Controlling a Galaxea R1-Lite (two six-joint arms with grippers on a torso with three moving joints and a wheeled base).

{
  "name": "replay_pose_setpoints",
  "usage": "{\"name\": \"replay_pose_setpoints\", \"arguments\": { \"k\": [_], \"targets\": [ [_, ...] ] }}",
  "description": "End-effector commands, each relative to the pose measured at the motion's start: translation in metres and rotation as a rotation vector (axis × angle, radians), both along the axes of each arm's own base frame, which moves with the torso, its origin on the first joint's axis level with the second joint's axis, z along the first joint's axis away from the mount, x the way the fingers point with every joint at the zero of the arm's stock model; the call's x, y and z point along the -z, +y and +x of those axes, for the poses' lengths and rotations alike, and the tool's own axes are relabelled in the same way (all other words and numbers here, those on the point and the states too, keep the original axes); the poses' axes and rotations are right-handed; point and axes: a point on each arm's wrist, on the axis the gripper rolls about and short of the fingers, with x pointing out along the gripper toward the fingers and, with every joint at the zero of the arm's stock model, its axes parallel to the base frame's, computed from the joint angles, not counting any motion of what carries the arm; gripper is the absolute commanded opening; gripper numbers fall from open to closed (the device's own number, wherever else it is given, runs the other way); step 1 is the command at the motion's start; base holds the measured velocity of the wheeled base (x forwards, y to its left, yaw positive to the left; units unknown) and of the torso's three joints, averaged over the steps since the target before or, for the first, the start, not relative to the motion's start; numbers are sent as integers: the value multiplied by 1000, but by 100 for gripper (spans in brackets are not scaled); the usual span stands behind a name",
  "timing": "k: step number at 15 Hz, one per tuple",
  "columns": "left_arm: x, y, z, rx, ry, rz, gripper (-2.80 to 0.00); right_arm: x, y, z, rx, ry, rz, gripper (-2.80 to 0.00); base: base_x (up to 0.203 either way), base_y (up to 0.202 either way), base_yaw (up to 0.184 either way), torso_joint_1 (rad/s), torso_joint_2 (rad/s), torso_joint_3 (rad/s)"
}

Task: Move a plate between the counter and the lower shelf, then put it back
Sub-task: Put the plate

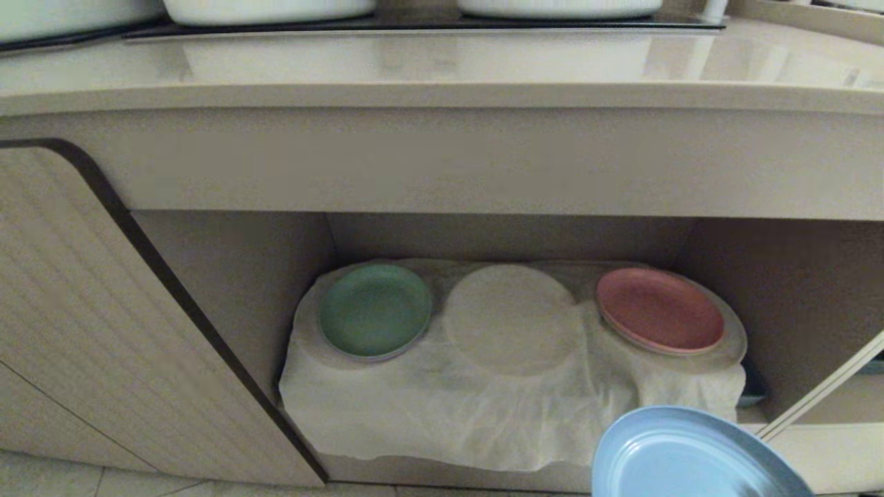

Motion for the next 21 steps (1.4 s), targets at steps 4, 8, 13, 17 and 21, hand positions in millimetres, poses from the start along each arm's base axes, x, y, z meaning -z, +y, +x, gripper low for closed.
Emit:
{"name": "replay_pose_setpoints", "arguments": {
  "k": [4, 8, 13, 17, 21],
  "targets": [
    [0, 0, 0, 0, 2, 0, -280, 0, 0, -1, 1, 1, 3, -280, 0, 0, 0, 134, -389, -291],
    [0, 0, 0, 0, 2, 0, -280, 0, 0, -1, 1, 1, 3, -280, 0, 0, 0, 173, -501, -293],
    [0, 0, 0, 0, 2, 0, -280, 0, 0, -1, 0, 2, 2, -280, 0, 0, 0, 198, -467, -281],
    [0, 0, 0, 0, 2, 0, -280, 0, 0, -1, -6, 3, 2, -280, 0, 0, 0, 214, -485, -279],
    [0, 0, 0, 0, 2, -2, -280, 0, 1, -1, -10, 4, 2, -280, 0, 0, 0, 235, -517, -285]
  ]
}}
